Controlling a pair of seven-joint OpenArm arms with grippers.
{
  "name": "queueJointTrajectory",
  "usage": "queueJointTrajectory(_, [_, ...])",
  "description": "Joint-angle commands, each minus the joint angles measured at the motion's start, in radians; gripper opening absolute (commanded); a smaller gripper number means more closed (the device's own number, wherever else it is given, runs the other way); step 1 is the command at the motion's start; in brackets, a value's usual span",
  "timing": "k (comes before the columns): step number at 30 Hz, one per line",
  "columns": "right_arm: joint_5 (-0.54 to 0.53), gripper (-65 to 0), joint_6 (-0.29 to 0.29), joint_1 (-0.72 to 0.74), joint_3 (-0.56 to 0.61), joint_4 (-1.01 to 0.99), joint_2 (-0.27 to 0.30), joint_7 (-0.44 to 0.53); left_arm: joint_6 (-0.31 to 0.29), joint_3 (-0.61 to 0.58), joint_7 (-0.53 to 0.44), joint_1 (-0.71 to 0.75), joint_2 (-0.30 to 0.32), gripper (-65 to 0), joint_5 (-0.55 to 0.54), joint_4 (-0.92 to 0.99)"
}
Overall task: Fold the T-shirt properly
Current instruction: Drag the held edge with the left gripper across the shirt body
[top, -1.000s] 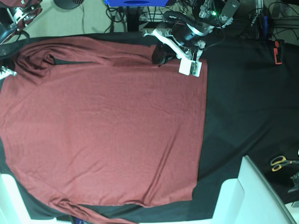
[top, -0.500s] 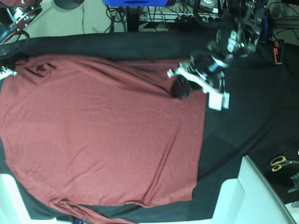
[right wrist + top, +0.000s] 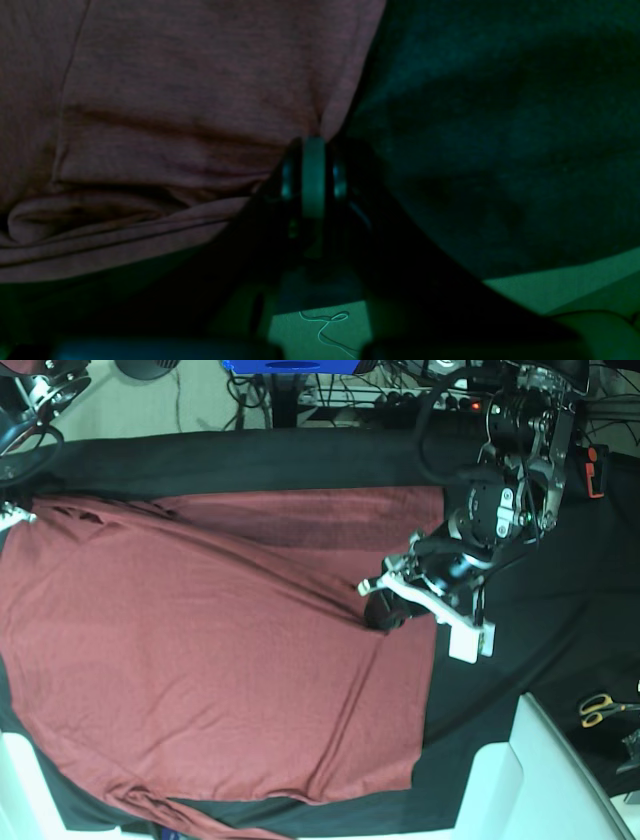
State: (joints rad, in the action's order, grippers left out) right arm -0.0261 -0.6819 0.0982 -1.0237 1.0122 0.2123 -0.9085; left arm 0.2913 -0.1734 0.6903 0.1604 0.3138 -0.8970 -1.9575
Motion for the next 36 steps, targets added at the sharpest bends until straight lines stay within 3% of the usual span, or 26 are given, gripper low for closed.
queueJointTrajectory(1, [-0.011,-64.8,-0.016,0.004,0.004,0.000,-0.003,-0.022,0.003,0.002,-0.017,-0.014,0.000,-65.0,-0.012,-0.006])
queueJointTrajectory(16, [-0.011,-64.8,-0.016,0.010,0.006,0.132,-0.026,-0.136,0.012,0.002,-0.017,-0.018,-0.002,-65.0,-0.012,0.005])
queueJointTrajectory(31, [-0.011,-64.8,-0.016,0.053,0.009,0.141,-0.018,-0.137,0.012,0.008,-0.017,-0.017,-0.002,-65.0,-0.012,0.005])
queueJointTrajectory(36, [-0.011,-64.8,-0.016,0.056,0.093,0.155,-0.018,-0.136,0.012,0.010,-0.017,-0.017,0.000,-65.0,-0.012,0.007])
